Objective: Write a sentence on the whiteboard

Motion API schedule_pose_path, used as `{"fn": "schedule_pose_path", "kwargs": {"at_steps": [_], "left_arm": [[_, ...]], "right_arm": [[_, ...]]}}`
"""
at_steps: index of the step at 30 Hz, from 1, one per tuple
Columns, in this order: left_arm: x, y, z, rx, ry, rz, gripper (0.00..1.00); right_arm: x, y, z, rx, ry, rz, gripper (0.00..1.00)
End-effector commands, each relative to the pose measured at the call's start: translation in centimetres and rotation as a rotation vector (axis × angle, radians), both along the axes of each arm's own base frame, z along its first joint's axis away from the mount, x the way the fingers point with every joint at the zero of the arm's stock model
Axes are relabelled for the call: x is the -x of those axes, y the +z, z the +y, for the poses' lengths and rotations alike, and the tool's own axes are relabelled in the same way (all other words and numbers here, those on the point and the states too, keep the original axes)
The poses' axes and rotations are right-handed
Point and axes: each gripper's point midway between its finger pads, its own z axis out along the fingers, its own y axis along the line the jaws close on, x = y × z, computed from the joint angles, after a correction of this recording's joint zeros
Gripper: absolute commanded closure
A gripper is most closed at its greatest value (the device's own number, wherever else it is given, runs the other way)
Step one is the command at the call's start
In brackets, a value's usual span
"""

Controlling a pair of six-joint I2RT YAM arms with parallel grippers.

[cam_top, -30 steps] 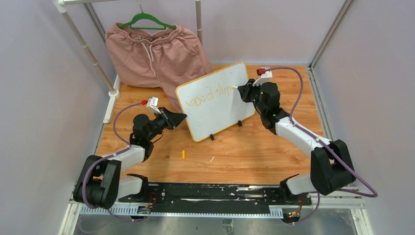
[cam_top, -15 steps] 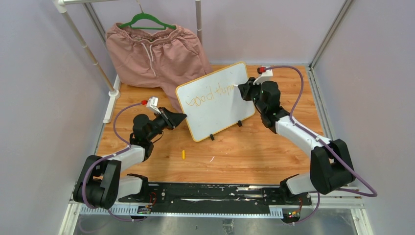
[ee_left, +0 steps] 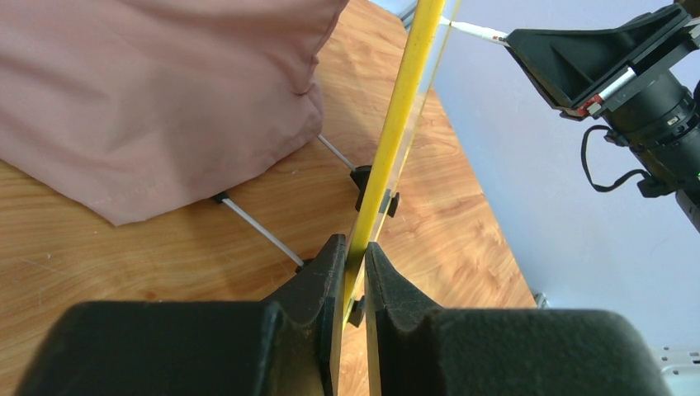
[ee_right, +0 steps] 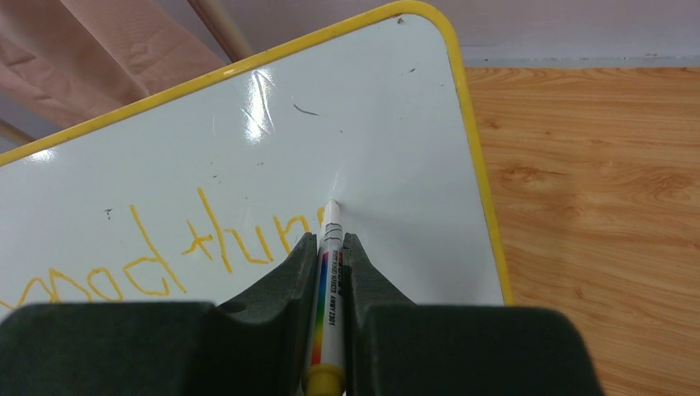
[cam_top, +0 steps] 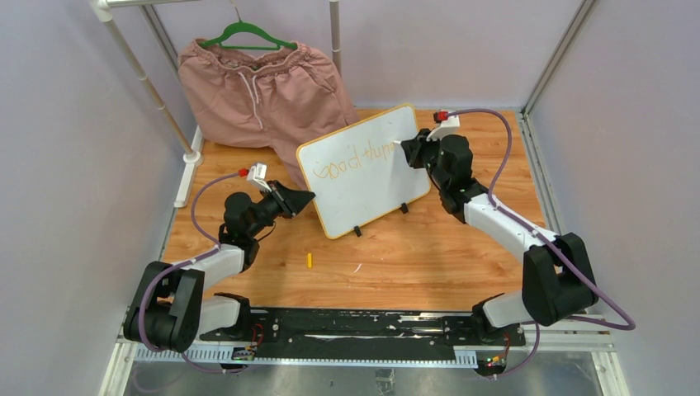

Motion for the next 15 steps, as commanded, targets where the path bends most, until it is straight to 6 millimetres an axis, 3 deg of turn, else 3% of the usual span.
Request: {"fn": "schedule_pose_path", "kwargs": {"at_steps": [1, 15], "left_arm": [[0.1, 1.3, -0.1, 0.007, -0.007, -0.052, 0.84], [0.1, 1.3, -0.1, 0.008, -0.008, -0.052, 0.84]], "right_arm": [[-0.1, -0.5, -0.5, 0.003, -0.012, 0.002, 1.00], [1.5, -3.6, -0.5, 0.010, 0.006, 0.066, 1.00]]}}
